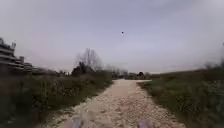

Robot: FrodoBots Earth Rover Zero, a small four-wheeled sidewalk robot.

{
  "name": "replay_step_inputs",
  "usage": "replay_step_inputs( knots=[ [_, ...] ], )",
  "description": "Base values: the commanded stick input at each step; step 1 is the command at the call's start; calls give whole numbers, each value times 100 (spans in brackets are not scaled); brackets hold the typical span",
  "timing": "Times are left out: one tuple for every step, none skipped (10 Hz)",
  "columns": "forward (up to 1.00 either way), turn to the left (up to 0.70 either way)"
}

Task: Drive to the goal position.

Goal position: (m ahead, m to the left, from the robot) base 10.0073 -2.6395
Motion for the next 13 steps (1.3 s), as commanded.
replay_step_inputs(
  knots=[
    [70,-17],
    [70,0],
    [70,0],
    [70,0],
    [70,-5],
    [70,-8],
    [70,-18],
    [70,-35],
    [70,0],
    [70,0],
    [70,0],
    [70,0],
    [70,0]
  ],
)
